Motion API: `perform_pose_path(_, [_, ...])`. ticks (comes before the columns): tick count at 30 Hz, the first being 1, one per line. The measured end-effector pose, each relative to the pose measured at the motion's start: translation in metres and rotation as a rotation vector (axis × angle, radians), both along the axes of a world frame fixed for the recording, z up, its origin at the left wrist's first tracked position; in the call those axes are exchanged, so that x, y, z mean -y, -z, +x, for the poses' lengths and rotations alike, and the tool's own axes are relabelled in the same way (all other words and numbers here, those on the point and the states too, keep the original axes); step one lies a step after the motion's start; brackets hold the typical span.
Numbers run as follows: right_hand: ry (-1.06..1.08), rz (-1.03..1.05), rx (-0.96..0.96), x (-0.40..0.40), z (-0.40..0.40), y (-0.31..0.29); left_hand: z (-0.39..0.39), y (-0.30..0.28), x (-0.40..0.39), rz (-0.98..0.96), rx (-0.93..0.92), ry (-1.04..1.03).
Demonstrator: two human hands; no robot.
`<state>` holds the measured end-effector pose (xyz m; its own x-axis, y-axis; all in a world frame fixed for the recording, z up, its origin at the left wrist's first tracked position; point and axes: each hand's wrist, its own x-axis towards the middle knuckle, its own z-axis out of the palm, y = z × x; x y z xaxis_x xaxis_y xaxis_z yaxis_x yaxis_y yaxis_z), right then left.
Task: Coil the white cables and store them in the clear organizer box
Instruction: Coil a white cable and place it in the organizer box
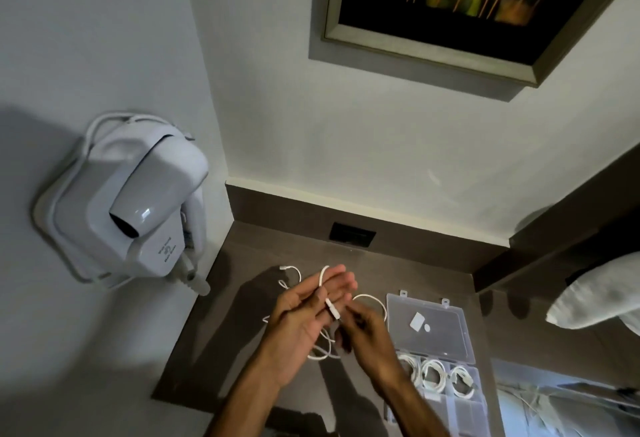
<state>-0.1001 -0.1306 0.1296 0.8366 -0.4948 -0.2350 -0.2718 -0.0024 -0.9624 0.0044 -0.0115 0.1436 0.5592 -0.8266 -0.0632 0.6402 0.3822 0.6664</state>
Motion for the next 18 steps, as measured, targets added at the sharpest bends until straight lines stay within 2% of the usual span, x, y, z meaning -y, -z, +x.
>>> perform_pose_path(2, [-0.088, -0.043, -0.052, -0.009, -0.01, -0.005, -0.001, -0.006, 0.012, -0.005, 0.02, -0.089])
perform_pose_path(4, [-0.14, -0.147, -0.102, -0.009, -0.021, -0.018, -0.003, -0.013, 0.023, 0.08, 0.107, -0.219])
perform_pose_path(6, [-0.148, -0.331, -0.129, -0.002, -0.029, -0.04, -0.008, -0.016, 0.031, 0.213, 0.282, -0.343])
perform_pose_path(8, [-0.219, -0.548, -0.149, 0.009, -0.033, -0.065, -0.017, -0.02, 0.039, 0.35, 0.545, -0.441])
perform_pose_path(10, [-0.289, -0.728, -0.178, 0.02, -0.033, -0.087, -0.027, -0.022, 0.048, 0.375, 0.75, -0.491])
perform_pose_path(14, [-0.242, -0.991, -0.091, 0.049, -0.034, -0.124, -0.037, -0.026, 0.063, 0.387, 0.921, -0.451])
perform_pose_path(16, [-0.209, -1.094, -0.032, 0.069, -0.032, -0.138, -0.037, -0.032, 0.063, 0.452, 0.91, -0.35])
perform_pose_path(18, [-0.193, -1.142, 0.029, 0.09, -0.029, -0.147, -0.034, -0.04, 0.062, 0.409, 0.845, -0.193])
